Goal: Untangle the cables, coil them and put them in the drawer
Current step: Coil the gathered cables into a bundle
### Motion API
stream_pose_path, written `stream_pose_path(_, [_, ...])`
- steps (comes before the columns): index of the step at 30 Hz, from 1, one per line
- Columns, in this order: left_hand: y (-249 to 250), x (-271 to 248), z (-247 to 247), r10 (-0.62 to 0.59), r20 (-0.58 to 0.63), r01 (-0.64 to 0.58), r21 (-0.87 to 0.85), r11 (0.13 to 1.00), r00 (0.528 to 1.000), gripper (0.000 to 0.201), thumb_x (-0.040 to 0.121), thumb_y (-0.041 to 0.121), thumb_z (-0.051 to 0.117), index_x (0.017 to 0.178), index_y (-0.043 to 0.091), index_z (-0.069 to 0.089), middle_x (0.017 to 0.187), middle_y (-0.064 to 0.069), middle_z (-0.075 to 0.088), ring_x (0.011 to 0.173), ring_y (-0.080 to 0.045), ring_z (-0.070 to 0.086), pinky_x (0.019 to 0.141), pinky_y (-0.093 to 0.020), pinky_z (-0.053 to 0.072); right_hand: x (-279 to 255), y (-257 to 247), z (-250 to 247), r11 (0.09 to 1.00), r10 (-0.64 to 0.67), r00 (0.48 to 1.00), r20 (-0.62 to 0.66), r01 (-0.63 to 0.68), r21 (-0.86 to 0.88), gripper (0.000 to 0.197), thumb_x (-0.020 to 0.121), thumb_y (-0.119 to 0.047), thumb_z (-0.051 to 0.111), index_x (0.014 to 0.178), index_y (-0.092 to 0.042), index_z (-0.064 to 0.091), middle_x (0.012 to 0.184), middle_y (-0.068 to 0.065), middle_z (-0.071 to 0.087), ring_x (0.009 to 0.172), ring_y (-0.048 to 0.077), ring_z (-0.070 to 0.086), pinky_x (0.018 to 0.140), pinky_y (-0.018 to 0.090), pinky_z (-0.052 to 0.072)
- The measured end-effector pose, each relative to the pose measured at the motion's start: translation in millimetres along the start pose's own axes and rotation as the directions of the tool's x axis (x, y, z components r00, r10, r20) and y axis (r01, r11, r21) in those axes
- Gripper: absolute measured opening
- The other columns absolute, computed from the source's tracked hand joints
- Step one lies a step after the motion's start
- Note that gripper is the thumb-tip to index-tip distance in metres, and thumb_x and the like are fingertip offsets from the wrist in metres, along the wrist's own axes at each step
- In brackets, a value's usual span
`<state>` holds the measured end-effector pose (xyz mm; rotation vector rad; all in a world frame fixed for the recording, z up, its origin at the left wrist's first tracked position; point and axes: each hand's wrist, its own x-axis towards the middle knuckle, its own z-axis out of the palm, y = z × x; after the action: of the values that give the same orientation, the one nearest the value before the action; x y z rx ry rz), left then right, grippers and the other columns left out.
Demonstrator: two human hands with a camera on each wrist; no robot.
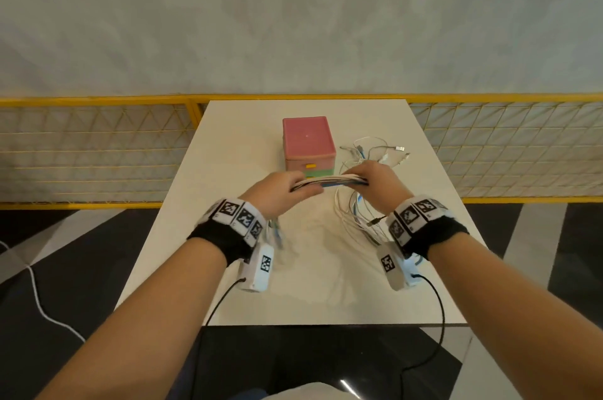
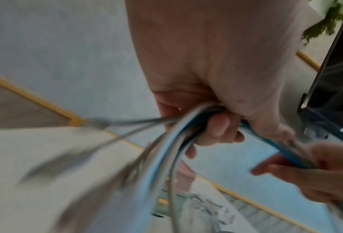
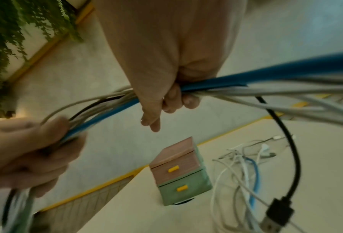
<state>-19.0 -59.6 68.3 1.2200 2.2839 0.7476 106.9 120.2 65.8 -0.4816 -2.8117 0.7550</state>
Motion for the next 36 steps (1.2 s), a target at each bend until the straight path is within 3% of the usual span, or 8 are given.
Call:
stream_pose_path(5, [-14,-9,-3,-0.009,0.009,0.007,0.156,0.988,1.000,0.047,0.095,0.057,0.046,0.121,0.021,0.061,0.100,-0.006,0.069,0.091,-0.024,0.063,0.079,-0.036,0.050,-4,18,11,0.993,0.113,0.993,0.028,-0.113,-0.014,0.019,0.090,-0.019,0.061,0.105,-0.012,0.069,0.088,0.006,0.058,0.091,0.027,0.060,0.073,0.025,0.035])
stream_pose_path(10, [8,-2,6,0.033,-0.070,-0.008,0.329,0.944,0.997,0.041,0.102,0.041,0.041,0.129,0.017,0.059,0.105,-0.013,0.069,0.089,-0.030,0.062,0.067,-0.032,0.042,-1,-14,28,0.977,-0.020,0.999,0.042,0.029,-0.209,0.083,0.076,-0.027,0.074,0.145,-0.024,0.029,0.134,0.004,0.043,0.124,0.024,0.042,0.109,0.042,0.025])
stream_pose_path(14, [30,2,-1,0.128,-0.052,-0.098,0.394,0.914,0.990,0.030,0.101,0.032,0.047,0.114,0.010,0.062,0.101,-0.008,0.067,0.090,-0.026,0.062,0.067,-0.030,0.039,7,-29,44,0.974,-0.189,0.981,0.032,0.191,-0.119,0.055,0.088,-0.022,0.059,0.138,-0.018,0.036,0.104,0.011,0.065,0.092,0.032,0.063,0.076,0.041,0.050])
stream_pose_path(16, [27,-1,-13,0.125,-0.026,-0.104,0.416,0.903,0.992,0.032,0.098,0.042,0.052,0.096,0.012,0.061,0.077,0.004,0.059,0.078,-0.021,0.058,0.061,-0.030,0.037,7,-27,39,0.926,-0.161,0.986,0.035,0.163,-0.340,0.043,0.094,-0.018,0.047,0.135,-0.016,0.034,0.092,0.009,0.066,0.080,0.033,0.066,0.059,0.036,0.044])
stream_pose_path(23, [31,1,-25,0.096,0.064,-0.113,0.715,0.690,0.993,0.036,0.097,0.053,0.047,0.091,0.019,0.058,0.073,0.005,0.049,0.074,-0.021,0.053,0.063,-0.030,0.035,-2,-32,41,0.728,-0.029,0.984,0.178,0.143,-0.670,0.057,0.095,-0.004,0.035,0.146,-0.010,0.012,0.100,0.010,0.063,0.082,0.030,0.066,0.059,0.035,0.039])
stream_pose_path(26, [31,3,-18,0.026,0.050,-0.053,0.667,0.743,0.998,0.039,0.101,0.048,0.041,0.102,0.013,0.060,0.088,-0.004,0.058,0.075,-0.022,0.050,0.065,-0.030,0.035,6,-31,42,0.817,-0.015,0.988,0.152,0.099,-0.568,0.044,0.094,-0.013,0.044,0.135,-0.009,0.030,0.108,0.011,0.062,0.095,0.030,0.062,0.074,0.038,0.046])
stream_pose_path(29, [35,4,-17,0.017,0.044,-0.041,0.615,0.787,0.999,0.036,0.102,0.043,0.040,0.106,0.013,0.061,0.092,-0.002,0.059,0.079,-0.023,0.053,0.068,-0.031,0.038,9,-40,47,0.986,-0.134,0.989,0.060,0.139,-0.086,0.049,0.089,-0.017,0.058,0.134,-0.010,0.041,0.107,0.013,0.063,0.097,0.028,0.060,0.074,0.030,0.041])
stream_pose_path(36, [49,-3,-52,-0.002,0.150,-0.069,0.463,0.884,0.989,0.018,0.086,0.018,0.064,0.100,0.021,0.053,0.084,-0.001,0.062,0.058,-0.017,0.061,0.052,-0.027,0.046,12,-42,35,0.993,0.010,1.000,0.001,-0.010,0.120,0.012,0.087,-0.012,0.056,0.090,-0.014,0.068,0.078,0.008,0.065,0.073,0.024,0.057,0.070,0.037,0.046])
